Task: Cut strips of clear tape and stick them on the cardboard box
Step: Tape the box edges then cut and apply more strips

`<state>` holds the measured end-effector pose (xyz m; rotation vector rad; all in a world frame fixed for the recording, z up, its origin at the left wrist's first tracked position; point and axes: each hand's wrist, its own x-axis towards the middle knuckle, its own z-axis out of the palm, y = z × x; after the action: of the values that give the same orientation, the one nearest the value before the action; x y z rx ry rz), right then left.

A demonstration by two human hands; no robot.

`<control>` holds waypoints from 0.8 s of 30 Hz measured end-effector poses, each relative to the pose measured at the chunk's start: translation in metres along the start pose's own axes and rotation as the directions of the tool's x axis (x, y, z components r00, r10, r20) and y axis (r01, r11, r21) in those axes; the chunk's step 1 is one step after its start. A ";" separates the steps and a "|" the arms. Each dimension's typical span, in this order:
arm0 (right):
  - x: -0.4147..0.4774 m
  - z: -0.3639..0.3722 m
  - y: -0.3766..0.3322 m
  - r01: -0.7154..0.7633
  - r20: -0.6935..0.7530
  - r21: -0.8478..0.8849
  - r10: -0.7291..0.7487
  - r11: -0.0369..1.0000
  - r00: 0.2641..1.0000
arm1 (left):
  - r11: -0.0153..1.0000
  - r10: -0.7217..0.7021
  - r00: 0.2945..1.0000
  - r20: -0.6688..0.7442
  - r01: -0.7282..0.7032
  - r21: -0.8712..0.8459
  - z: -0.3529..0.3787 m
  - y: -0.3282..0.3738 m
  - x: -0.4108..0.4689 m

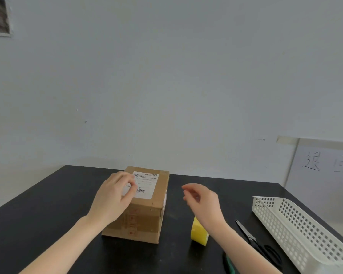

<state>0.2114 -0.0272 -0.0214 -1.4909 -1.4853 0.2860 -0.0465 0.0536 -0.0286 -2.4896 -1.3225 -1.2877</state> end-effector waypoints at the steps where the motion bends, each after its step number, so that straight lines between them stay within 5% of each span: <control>1: 0.001 -0.008 0.006 -0.013 -0.047 0.007 0.013 1.000 0.999 | 1.000 0.009 1.000 0.023 -0.009 -0.027 0.004 0.011 0.005; 5: 0.004 -0.036 0.032 -0.143 -0.148 0.008 0.143 0.990 0.979 | 0.992 0.054 0.992 0.113 -0.040 -0.117 0.027 0.052 0.023; 13: 0.004 -0.056 0.093 -0.465 -0.015 0.039 0.466 0.884 0.885 | 0.955 0.119 0.865 0.487 0.033 -0.293 0.090 0.110 0.055; 18: 0.006 -0.050 0.107 -0.518 0.136 0.042 0.509 0.854 0.850 | 0.968 0.130 0.706 0.696 0.061 -0.243 0.128 0.124 0.066; 24: 0.009 -0.042 0.110 -0.544 0.299 0.077 0.502 0.835 0.812 | 0.969 0.155 0.651 0.743 0.048 -0.244 0.143 0.125 0.066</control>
<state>0.3138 -0.0140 -0.0780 -1.7617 -1.1818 0.9552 0.1540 0.0738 -0.0369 -3.4156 -1.1940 -0.3400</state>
